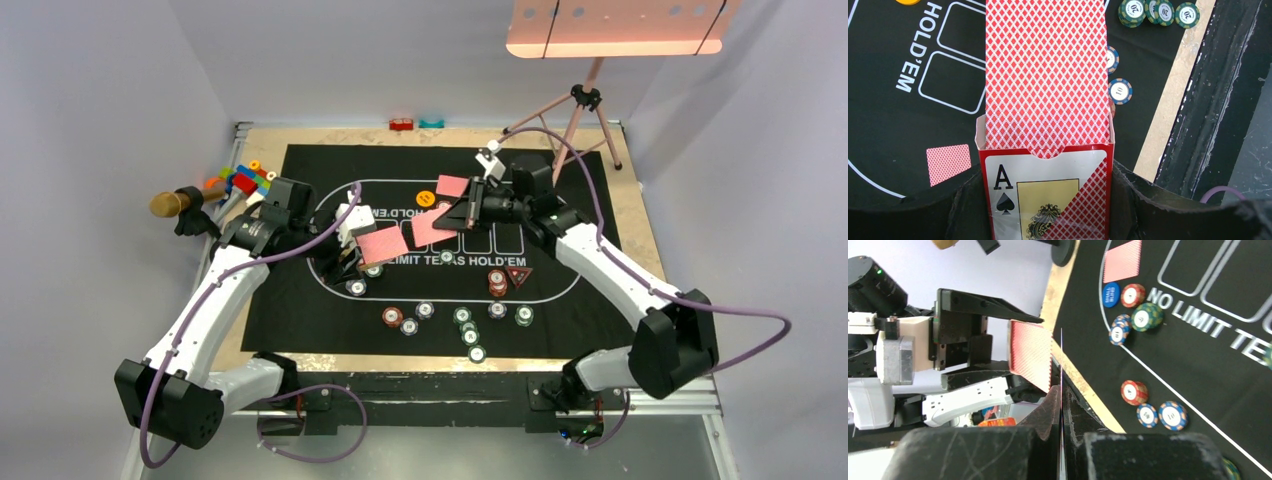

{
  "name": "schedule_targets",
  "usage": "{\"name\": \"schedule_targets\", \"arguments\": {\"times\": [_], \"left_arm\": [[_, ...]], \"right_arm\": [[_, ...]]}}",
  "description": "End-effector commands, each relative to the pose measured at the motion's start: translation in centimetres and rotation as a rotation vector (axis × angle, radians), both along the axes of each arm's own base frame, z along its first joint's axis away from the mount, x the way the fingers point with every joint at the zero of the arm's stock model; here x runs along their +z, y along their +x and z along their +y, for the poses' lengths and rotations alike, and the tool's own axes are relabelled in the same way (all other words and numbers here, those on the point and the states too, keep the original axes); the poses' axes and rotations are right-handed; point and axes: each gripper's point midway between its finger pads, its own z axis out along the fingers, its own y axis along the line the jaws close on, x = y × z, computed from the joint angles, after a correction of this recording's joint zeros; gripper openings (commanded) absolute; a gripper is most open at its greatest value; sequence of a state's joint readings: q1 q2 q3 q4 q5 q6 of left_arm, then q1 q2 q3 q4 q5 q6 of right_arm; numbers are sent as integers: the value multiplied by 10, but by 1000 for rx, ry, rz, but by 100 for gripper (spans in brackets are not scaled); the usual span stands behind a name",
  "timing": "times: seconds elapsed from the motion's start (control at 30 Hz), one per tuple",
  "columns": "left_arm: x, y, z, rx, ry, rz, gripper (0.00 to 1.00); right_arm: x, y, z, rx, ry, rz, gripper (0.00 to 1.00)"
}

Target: Distribute texas hold em gaming equipment

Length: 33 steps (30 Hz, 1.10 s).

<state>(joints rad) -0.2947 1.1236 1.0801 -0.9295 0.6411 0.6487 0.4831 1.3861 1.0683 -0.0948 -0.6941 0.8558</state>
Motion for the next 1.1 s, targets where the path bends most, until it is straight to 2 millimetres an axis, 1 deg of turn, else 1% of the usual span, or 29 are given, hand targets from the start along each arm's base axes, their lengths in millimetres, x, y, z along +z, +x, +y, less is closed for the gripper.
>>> {"name": "schedule_targets", "arguments": {"times": [0.0, 0.1, 0.17, 0.23, 0.33, 0.37, 0.43, 0.57, 0.67, 0.83, 0.93, 1.07], "left_arm": [[22, 5, -8, -29, -60, -72, 0], [22, 3, -10, -32, -77, -60, 0], [23, 2, -11, -32, -86, -56, 0], [23, 2, -12, -30, -90, -54, 0], [23, 2, -12, -32, -90, -57, 0], [23, 3, -12, -33, -89, -56, 0], [23, 2, -12, -33, -87, -56, 0], [24, 3, -12, -32, -88, -58, 0], [23, 2, -11, -31, -85, -55, 0], [22, 3, -11, -31, -81, -54, 0], [22, 3, -11, -31, -81, -53, 0], [21, 2, -10, -31, -81, -52, 0]], "right_arm": [[-11, 5, -35, -65, -42, -9, 0], [-47, 13, -64, -151, -105, 44, 0], [-77, 15, -81, -203, -160, 93, 0], [-104, 14, -91, -237, -221, 125, 0], [-137, 13, -102, -281, -292, 163, 0], [-147, 11, -103, -287, -300, 176, 0], [-159, 10, -102, -283, -301, 200, 0], [-177, 4, -97, -263, -316, 238, 0], [-184, 1, -103, -276, -356, 246, 0], [-181, 1, -114, -324, -397, 225, 0], [-184, 1, -118, -339, -426, 235, 0], [-191, -2, -119, -326, -440, 251, 7]]}}
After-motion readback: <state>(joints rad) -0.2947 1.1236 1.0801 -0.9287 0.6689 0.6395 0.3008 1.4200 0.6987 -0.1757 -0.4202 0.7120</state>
